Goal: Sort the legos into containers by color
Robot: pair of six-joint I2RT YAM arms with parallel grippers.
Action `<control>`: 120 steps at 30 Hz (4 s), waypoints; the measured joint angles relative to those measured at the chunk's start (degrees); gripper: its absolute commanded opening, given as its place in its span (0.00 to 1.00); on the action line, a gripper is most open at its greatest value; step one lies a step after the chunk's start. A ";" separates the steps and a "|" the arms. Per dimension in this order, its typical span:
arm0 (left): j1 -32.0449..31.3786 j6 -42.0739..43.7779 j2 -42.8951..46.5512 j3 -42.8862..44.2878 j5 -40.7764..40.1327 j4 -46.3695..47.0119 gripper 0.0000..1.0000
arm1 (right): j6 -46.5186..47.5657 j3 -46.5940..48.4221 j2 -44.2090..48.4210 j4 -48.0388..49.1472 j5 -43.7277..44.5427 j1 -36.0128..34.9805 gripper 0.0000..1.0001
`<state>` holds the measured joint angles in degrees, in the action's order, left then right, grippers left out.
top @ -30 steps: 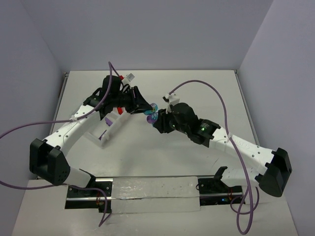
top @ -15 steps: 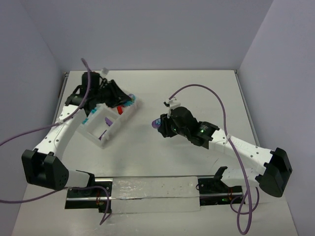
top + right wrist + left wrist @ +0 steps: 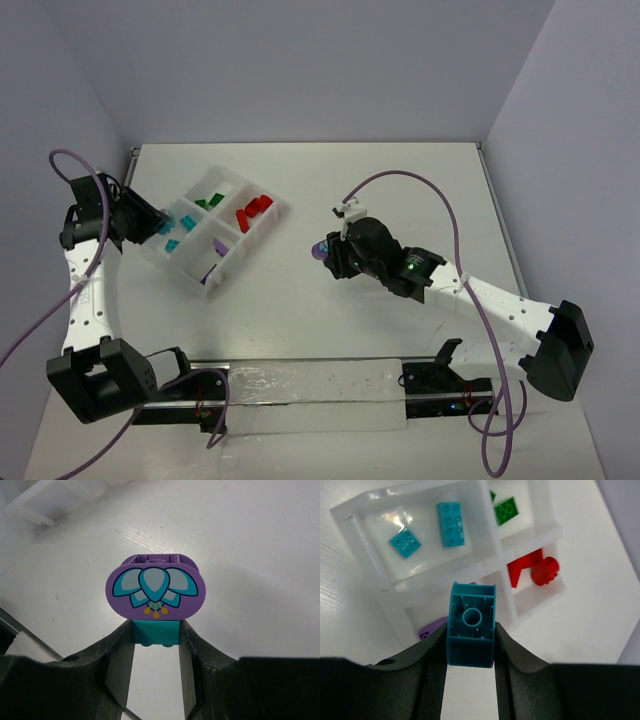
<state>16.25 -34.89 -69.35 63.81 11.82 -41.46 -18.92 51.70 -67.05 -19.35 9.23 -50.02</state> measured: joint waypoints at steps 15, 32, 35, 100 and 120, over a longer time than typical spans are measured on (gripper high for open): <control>0.04 -1.41 -8.11 -4.00 -1.45 8.18 0.64 | -0.06 -0.40 0.09 -0.11 0.01 0.00 0.00; -10.35 1.67 0.17 3.88 -4.76 7.37 0.81 | -0.70 -0.39 0.09 -0.49 -0.04 0.00 0.00; -18.12 2.15 2.88 6.03 -2.45 7.67 0.81 | -0.74 -0.39 0.07 -0.50 -0.10 0.00 0.00; -41.79 -14.20 -5.53 1.15 12.17 22.25 0.00 | -2.84 1.09 0.39 -0.06 -1.01 -0.09 0.00; -25.40 -7.43 2.55 -8.13 -18.07 0.99 0.04 | -2.62 0.92 0.11 -0.43 -1.09 -0.09 0.00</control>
<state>-9.15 -42.33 -66.80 55.68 -6.25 -40.47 -21.54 52.62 -66.94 -19.79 8.14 -50.11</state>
